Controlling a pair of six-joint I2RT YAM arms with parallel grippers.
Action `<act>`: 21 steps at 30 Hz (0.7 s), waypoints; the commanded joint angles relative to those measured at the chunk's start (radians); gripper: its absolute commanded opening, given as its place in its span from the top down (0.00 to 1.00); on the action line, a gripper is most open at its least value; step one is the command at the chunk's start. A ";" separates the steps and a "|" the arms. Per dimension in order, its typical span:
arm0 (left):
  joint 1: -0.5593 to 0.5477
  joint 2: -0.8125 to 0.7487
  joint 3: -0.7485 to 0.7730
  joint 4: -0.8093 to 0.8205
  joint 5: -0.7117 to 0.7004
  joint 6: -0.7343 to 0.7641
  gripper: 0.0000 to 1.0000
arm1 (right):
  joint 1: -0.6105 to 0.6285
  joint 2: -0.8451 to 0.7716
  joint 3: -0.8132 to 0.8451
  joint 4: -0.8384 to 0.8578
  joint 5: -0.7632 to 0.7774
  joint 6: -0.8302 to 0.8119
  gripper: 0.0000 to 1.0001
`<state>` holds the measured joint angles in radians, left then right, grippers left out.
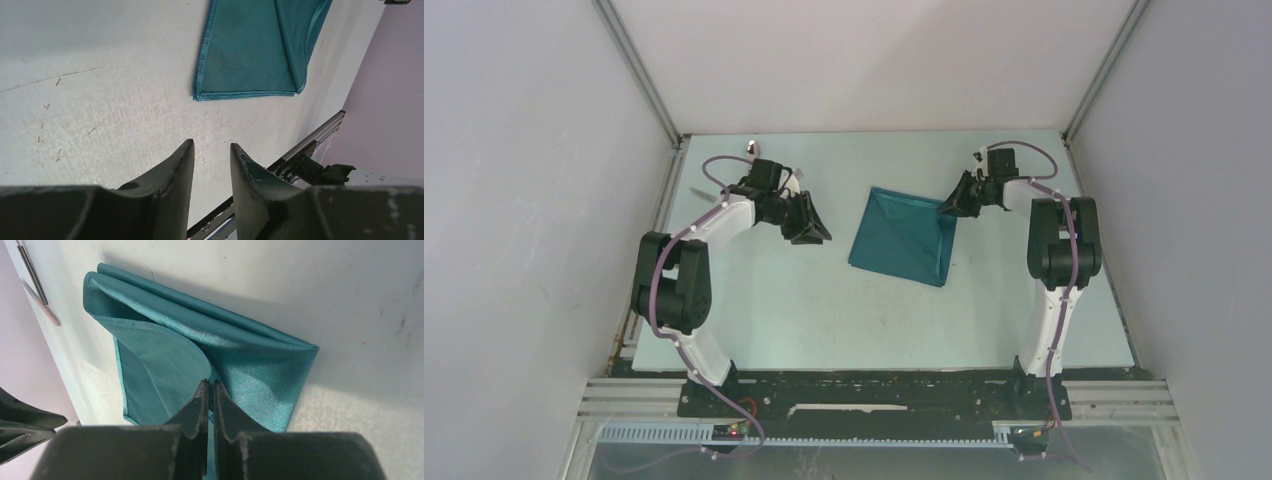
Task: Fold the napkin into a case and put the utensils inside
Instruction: Fold the top corner of the square-folded napkin at the center of the board.
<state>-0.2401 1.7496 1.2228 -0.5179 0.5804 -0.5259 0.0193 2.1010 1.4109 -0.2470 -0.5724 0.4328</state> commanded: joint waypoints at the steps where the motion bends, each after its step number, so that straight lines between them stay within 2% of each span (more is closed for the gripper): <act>1: -0.005 -0.001 -0.006 0.018 0.023 -0.009 0.61 | -0.010 -0.038 0.023 0.014 0.028 -0.030 0.93; 21: -0.004 0.002 -0.005 0.018 0.026 -0.008 0.61 | -0.012 -0.002 0.102 -0.046 0.049 -0.075 0.91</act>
<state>-0.2401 1.7496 1.2228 -0.5179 0.5812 -0.5259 0.0139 2.1010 1.4750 -0.2806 -0.5320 0.3859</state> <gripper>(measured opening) 0.387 0.092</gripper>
